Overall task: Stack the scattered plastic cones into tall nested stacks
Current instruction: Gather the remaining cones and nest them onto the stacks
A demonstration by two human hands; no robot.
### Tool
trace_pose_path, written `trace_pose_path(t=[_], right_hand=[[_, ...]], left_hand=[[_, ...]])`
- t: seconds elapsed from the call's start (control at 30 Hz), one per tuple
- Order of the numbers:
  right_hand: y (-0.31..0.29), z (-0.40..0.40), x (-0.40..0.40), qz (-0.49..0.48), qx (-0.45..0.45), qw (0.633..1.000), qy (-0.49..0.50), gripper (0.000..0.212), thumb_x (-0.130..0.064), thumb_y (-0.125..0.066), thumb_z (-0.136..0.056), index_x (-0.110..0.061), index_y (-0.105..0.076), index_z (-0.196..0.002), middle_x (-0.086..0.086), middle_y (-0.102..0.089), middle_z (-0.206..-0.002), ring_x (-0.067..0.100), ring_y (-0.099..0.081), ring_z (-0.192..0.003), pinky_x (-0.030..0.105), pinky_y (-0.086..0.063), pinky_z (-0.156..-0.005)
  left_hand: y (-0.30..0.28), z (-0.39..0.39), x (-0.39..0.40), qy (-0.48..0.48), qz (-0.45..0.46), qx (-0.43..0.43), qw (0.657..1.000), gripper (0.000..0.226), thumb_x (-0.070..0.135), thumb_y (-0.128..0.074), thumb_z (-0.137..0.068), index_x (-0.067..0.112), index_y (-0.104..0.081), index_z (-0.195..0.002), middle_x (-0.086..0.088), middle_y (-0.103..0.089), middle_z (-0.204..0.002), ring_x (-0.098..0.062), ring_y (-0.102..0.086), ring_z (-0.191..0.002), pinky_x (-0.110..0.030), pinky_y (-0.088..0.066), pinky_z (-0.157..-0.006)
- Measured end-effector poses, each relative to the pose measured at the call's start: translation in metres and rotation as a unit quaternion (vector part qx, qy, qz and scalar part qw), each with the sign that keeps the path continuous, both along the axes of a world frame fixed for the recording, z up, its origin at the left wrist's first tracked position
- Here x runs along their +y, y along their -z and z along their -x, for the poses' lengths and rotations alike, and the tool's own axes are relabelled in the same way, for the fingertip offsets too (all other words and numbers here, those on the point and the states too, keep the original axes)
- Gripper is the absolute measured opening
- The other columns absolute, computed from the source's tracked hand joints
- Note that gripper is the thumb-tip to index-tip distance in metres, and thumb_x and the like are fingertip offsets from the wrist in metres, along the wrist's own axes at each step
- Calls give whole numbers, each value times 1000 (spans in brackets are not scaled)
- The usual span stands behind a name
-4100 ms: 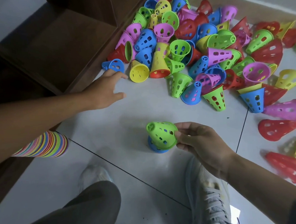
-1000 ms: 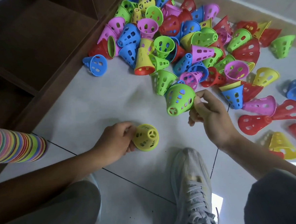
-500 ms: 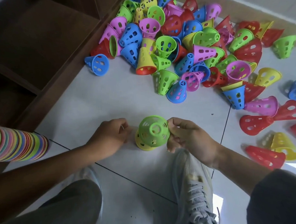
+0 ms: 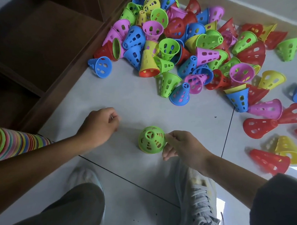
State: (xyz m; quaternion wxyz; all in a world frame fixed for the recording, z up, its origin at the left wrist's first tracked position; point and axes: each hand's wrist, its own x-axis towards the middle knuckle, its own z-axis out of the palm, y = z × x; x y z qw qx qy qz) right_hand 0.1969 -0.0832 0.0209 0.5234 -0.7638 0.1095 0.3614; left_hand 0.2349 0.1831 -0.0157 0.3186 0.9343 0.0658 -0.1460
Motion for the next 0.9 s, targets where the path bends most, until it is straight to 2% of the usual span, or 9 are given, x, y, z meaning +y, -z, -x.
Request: trace_pose_path(t=[0.07,0.13,0.23,0.33,0.43,0.53,0.6,0.73,0.9], right_hand=[[2,0,0,30,-15,999,-17,32,-25,-40,-106,-8,-63,-91,10,-74,-74,24,-72,-70,28,-55,-75],[3,-2,-1,75,-45,996,-34,32,-26,-42,-105,-10,-64,-87,5,-74,-71,18,-70,-67,16,-48,-62],[4,-4,-2,134,-95,985,-58,34,-27,-46,-103,-11,-65,-81,0,-72,-66,7,-65,-59,7,-42,-55],[5,-8,-2,139,-104,982,-75,33,-29,-46,-104,-13,-65,-81,-2,-72,-66,7,-66,-60,10,-46,-58],[8,-13,-3,160,-116,975,-105,30,-31,-49,-103,-17,-65,-82,-4,-71,-66,7,-66,-61,24,-55,-70],[9,-20,-7,172,-123,970,-120,26,-33,-51,-101,-20,-66,-84,-5,-71,-66,6,-66,-62,30,-56,-74],[7,-29,-11,170,-129,970,-117,24,-32,-52,-101,-21,-65,-84,-6,-71,-67,6,-67,-61,29,-56,-73],[3,-52,-20,168,-160,968,-93,21,-28,-54,-99,-22,-64,-82,-7,-71,-66,9,-67,-61,32,-56,-73],[5,-77,-31,194,-277,939,-55,7,-26,-57,-97,-25,-61,-91,-10,-69,-76,8,-65,-71,30,-52,-72]], left_hand=[[-3,-6,3,-10,-8,-4,1000,17,25,-57,-90,22,-59,-73,8,-70,-69,-13,-65,-67,-33,-53,-66],[-5,-14,7,-32,-16,-16,999,12,24,-56,-89,22,-59,-77,9,-69,-74,-15,-63,-69,-32,-52,-65],[-7,-33,13,-39,-35,-60,997,2,24,-59,-91,22,-58,-91,6,-66,-92,-19,-62,-81,-35,-52,-76],[-7,-57,21,-40,-55,-85,994,23,23,-61,-92,19,-59,-114,-3,-57,-117,-24,-61,-94,-41,-52,-86],[-10,-81,28,-26,-60,-109,992,43,19,-65,-90,12,-56,-131,-10,-46,-137,-31,-58,-111,-44,-47,-100],[-15,-100,29,7,-82,-104,991,53,15,-66,-91,5,-50,-140,-11,-31,-154,-27,-40,-137,-31,-29,-115],[-16,-108,28,17,-96,-96,991,58,17,-65,-93,6,-45,-146,-10,-22,-159,-23,-29,-144,-28,-23,-116],[-10,-120,31,21,-110,-79,991,63,20,-65,-94,6,-39,-150,-11,-12,-163,-25,-20,-149,-32,-21,-119],[0,-130,33,26,-126,-46,991,68,22,-62,-97,6,-29,-153,-9,-4,-165,-25,-6,-153,-35,-15,-122]])
